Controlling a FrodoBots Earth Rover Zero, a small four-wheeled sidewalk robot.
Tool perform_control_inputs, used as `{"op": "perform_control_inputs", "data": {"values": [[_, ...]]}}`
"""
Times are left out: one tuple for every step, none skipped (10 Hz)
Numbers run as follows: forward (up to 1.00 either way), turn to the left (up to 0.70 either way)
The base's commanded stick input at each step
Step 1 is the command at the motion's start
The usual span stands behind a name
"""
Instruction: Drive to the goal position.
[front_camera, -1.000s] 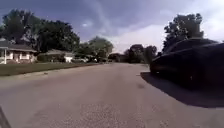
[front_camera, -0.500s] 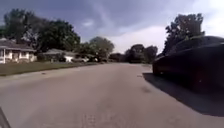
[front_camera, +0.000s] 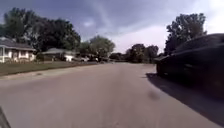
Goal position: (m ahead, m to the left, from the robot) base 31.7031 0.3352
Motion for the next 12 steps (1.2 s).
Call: {"op": "perform_control_inputs", "data": {"values": [[0.7,0.03],[0.7,0.03],[0.7,0.03],[0.7,0.03],[0.7,0.03],[0.7,0.03],[0.7,0.03],[0.7,0.03],[0.7,0.03],[0.7,0.03],[0.7,0.03],[0.7,0.03]]}}
